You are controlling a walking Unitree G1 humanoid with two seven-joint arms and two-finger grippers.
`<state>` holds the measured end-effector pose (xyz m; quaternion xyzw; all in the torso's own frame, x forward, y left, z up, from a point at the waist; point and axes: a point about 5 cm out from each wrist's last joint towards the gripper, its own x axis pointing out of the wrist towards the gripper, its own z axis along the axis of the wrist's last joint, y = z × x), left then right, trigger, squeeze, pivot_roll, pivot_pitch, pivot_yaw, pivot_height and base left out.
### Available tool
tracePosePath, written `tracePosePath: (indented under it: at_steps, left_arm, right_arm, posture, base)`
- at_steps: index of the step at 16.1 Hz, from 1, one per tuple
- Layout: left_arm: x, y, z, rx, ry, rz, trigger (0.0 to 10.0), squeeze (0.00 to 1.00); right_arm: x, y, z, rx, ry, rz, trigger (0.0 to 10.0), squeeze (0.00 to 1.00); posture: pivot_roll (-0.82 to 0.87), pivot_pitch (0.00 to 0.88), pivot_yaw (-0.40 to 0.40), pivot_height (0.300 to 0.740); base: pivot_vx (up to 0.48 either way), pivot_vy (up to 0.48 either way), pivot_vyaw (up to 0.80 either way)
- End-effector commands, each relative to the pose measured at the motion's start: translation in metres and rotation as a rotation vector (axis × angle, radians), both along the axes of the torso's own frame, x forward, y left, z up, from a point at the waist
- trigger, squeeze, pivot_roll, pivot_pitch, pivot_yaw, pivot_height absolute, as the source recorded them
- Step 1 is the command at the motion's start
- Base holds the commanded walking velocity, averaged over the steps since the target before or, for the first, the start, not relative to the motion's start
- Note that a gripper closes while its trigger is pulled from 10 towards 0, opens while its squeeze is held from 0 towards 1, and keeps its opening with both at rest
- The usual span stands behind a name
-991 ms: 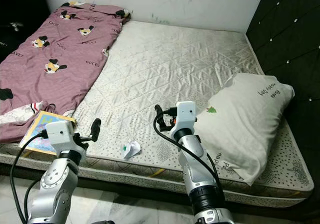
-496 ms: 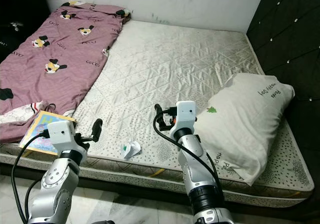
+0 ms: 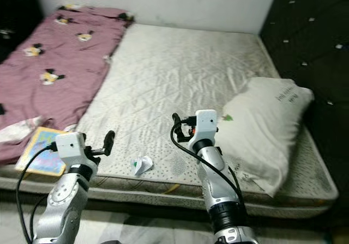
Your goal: Clean up the room
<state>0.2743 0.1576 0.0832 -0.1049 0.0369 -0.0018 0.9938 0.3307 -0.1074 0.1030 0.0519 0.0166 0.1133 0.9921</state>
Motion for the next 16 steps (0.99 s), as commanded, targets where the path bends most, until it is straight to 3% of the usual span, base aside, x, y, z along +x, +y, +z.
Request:
tracePosePath:
  at_steps: [1, 3, 16]
  left_arm:
    - [0.0000, -0.0014, 0.0005, -0.007, 0.003, -0.009, 10.0, 0.00]
    - [0.0003, -0.0016, 0.0004, -0.006, 0.004, -0.011, 10.0, 0.00]
    - [0.0024, -0.0044, 0.0006, -0.008, 0.001, -0.014, 10.0, 0.00]
  right_arm:
    - [-0.0006, -0.0018, 0.0012, 0.002, -0.002, -0.004, 10.0, 0.00]
    - [0.0002, -0.0037, 0.0015, -0.001, -0.002, -0.009, 10.0, 0.00]
    - [0.0011, -0.0041, 0.0025, 0.002, 0.003, -0.012, 10.0, 0.00]
  posture:
    - [0.09, 0.103, -0.040, 0.740]
    - [0.09, 0.105, -0.037, 0.740]
    - [0.08, 0.104, -0.042, 0.740]
  base:
    - [0.000, 0.345, -0.47]
    - [0.000, 0.349, -0.46]
    - [0.000, 0.341, 0.00]
